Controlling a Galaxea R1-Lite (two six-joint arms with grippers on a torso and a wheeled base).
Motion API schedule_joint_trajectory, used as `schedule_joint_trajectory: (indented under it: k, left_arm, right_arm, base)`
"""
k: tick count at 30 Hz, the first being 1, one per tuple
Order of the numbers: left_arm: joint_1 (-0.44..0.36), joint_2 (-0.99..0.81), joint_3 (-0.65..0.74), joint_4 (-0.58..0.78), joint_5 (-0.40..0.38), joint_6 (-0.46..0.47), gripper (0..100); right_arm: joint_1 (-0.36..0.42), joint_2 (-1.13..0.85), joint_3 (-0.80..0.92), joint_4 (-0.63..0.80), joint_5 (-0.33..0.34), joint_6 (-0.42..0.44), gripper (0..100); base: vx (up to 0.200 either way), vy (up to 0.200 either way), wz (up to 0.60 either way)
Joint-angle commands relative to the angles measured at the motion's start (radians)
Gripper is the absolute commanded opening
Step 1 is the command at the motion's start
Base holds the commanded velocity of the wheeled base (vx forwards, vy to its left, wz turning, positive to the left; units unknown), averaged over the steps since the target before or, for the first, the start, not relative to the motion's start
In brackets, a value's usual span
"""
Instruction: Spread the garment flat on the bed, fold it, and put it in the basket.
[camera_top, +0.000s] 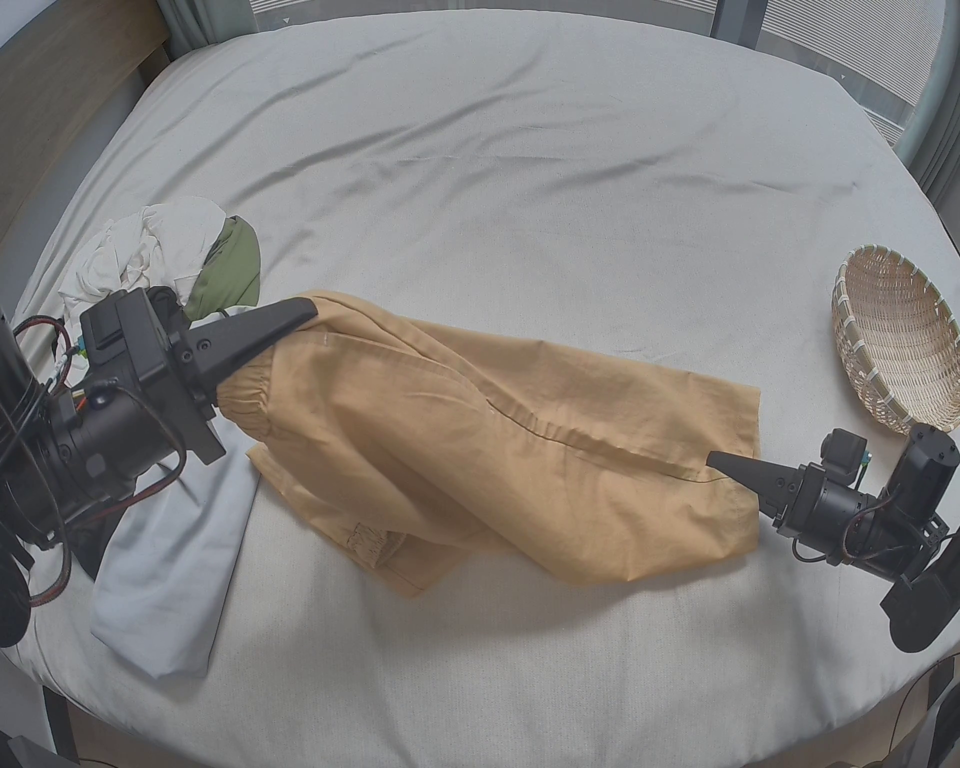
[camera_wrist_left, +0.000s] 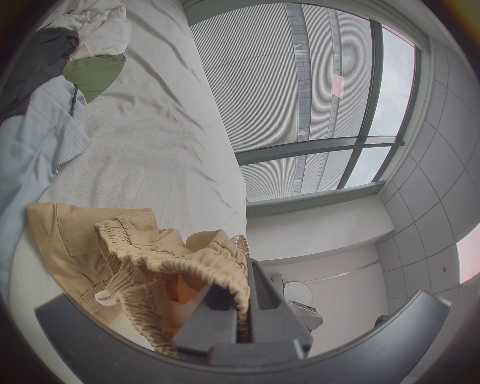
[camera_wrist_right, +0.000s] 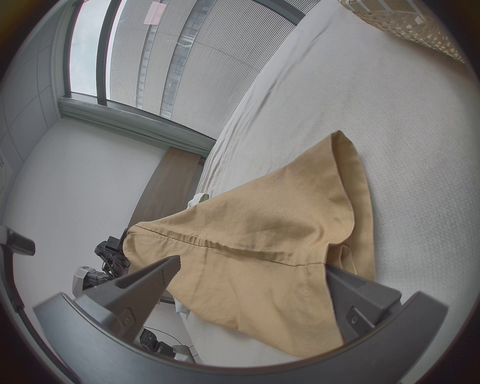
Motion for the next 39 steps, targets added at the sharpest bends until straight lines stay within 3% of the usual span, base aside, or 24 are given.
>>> schedule_joint_trajectory:
  k: [1, 8, 28, 29, 39]
  left_arm:
    - [0.000, -0.004, 0.000, -0.012, 0.001, 0.000, 0]
    - [0.005, -0.005, 0.005, -0.062, 0.001, -0.054, 0]
    - [0.000, -0.004, 0.036, -0.079, 0.001, -0.048, 0]
    - [-0.002, -0.002, 0.039, -0.079, 0.001, -0.048, 0]
    - [0.000, -0.002, 0.029, -0.087, 0.001, -0.046, 0]
  right_arm:
    - [-0.003, 0.004, 0.002, 0.002, 0.000, -0.001, 100]
    - [-0.003, 0.052, 0.002, -0.001, -0.001, -0.021, 100]
    - [0.046, 0.096, -0.080, 0.002, -0.023, -0.033, 100]
    - [0.044, 0.104, -0.077, -0.006, -0.024, -0.035, 0]
    - [0.040, 0.017, -0.066, 0.002, -0.024, -0.035, 0]
  base:
    - [0.000, 0.000, 0.00]
    - [0.000, 0.000, 0.00]
    - [0.000, 0.000, 0.00]
    - [0.000, 0.000, 0.00]
    - [0.000, 0.000, 0.00]
